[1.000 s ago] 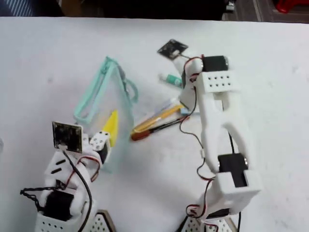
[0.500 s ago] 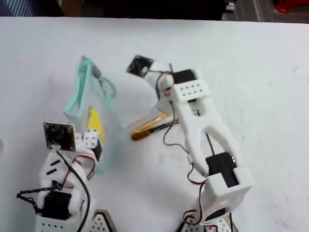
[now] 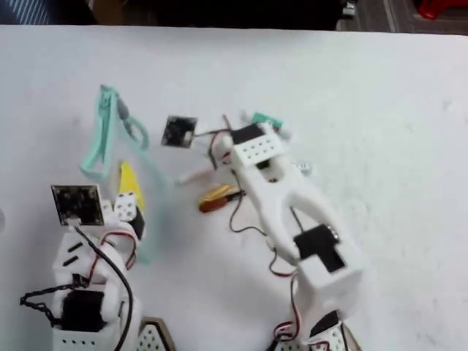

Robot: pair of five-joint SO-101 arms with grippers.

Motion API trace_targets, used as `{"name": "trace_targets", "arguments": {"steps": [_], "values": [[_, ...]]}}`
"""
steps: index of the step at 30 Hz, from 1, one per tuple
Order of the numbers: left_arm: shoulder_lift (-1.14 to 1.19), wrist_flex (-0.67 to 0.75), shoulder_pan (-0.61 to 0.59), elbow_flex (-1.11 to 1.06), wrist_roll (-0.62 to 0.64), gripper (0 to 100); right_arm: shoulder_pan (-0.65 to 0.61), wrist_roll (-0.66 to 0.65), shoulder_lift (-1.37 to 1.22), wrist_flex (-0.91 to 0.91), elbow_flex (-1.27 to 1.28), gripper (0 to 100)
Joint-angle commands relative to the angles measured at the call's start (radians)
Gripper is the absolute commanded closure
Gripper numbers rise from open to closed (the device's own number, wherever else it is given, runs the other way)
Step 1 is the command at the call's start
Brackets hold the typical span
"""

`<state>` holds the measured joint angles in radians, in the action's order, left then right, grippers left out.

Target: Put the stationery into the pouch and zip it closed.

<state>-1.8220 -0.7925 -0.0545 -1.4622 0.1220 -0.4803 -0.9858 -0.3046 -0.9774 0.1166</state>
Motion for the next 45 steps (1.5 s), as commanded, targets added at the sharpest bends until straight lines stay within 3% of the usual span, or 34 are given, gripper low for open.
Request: {"name": "trace_targets", "arguments": {"steps": [1,8,16,25,30,34,41,45], "values": [[-0.012,-0.002,-0.015,0.049,0.005,98,-0.015,-0.012,-0.079,0.013,-0.106,86.5],[-0.012,0.0,-0.013,0.026,0.005,98,-0.015,-0.012,-0.237,0.012,-0.224,86.5],[-0.012,-0.002,-0.013,0.021,0.005,98,-0.016,-0.023,-0.199,-0.051,-0.313,86.7],[-0.012,0.002,-0.008,0.021,0.005,98,-0.012,-0.201,-0.295,-0.085,-0.325,86.8],[-0.012,0.0,-0.01,0.021,0.005,98,-0.012,-0.201,-0.341,-0.085,-0.325,87.2],[-0.012,0.0,-0.008,0.021,0.005,98,0.001,-0.201,-0.352,-0.087,-0.325,98.5],[-0.01,-0.002,-0.008,0.023,0.005,98,0.015,-0.192,-0.352,-0.091,-0.319,98.2],[-0.01,-0.002,-0.008,0.028,0.005,98,0.044,-0.063,-0.348,-0.079,-0.325,98.2]]}}
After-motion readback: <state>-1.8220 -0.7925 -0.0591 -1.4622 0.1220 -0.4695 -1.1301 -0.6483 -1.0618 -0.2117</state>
